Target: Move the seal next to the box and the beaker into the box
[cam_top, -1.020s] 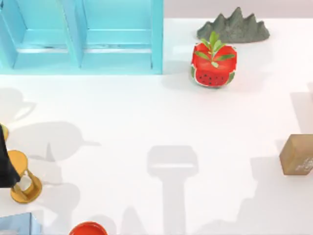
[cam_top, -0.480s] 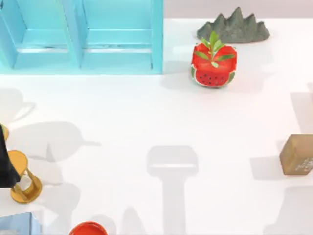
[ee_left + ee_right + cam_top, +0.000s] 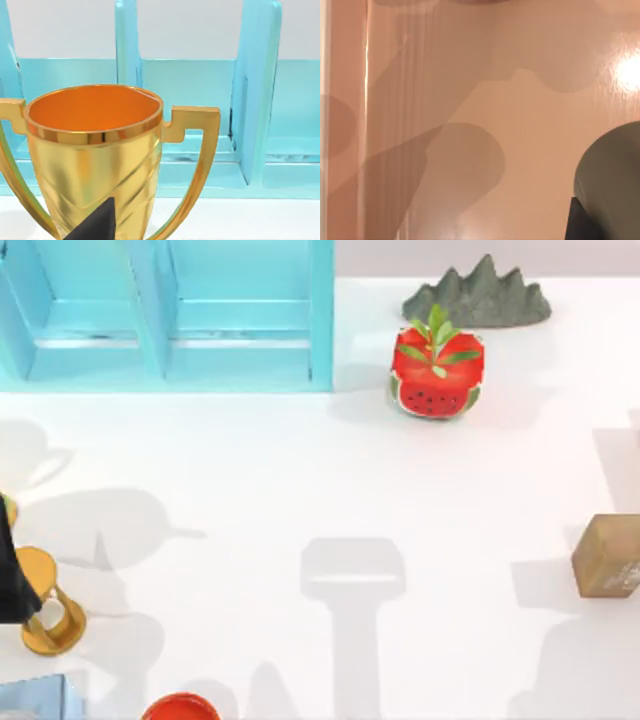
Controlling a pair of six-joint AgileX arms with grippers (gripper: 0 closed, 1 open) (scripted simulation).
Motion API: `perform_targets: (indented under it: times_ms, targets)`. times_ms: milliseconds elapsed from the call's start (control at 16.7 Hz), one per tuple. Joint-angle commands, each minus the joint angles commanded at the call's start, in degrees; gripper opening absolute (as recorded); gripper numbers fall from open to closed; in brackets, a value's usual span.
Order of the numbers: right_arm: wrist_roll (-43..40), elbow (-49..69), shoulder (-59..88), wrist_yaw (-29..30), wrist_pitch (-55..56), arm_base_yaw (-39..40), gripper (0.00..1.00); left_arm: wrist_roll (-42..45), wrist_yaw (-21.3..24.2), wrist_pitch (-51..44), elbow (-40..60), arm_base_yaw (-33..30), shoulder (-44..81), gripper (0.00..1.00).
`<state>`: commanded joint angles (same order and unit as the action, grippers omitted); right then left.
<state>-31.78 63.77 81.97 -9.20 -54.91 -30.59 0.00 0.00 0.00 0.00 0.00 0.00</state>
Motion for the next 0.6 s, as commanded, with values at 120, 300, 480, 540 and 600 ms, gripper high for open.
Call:
perform_targets:
  times_ms: [120, 300, 480, 540, 600]
  targets:
    - [-0.26, 0.19, 0.28, -0.96, 3.28, -0.37, 0.0, 0.0, 0.0, 0.0, 0.0, 0.0, 0.0, 1.0]
    - [-0.88, -0.16, 0.76, -1.24, 5.7, -1.5, 0.0, 0.0, 0.0, 0.0, 0.0, 0.0, 0.0, 1.0]
    - [-1.4, -1.75, 1.4, -0.52, 6.19, -2.57, 0.0, 0.0, 0.0, 0.0, 0.0, 0.0, 0.0, 1.0]
    - [-1.39, -2.86, 1.69, -0.07, 6.13, -2.71, 0.0, 0.0, 0.0, 0.0, 0.0, 0.0, 0.0, 1.0]
    - [-1.28, -4.2, 2.02, 0.49, 5.95, -2.74, 0.0, 0.0, 0.0, 0.0, 0.0, 0.0, 0.0, 1.0]
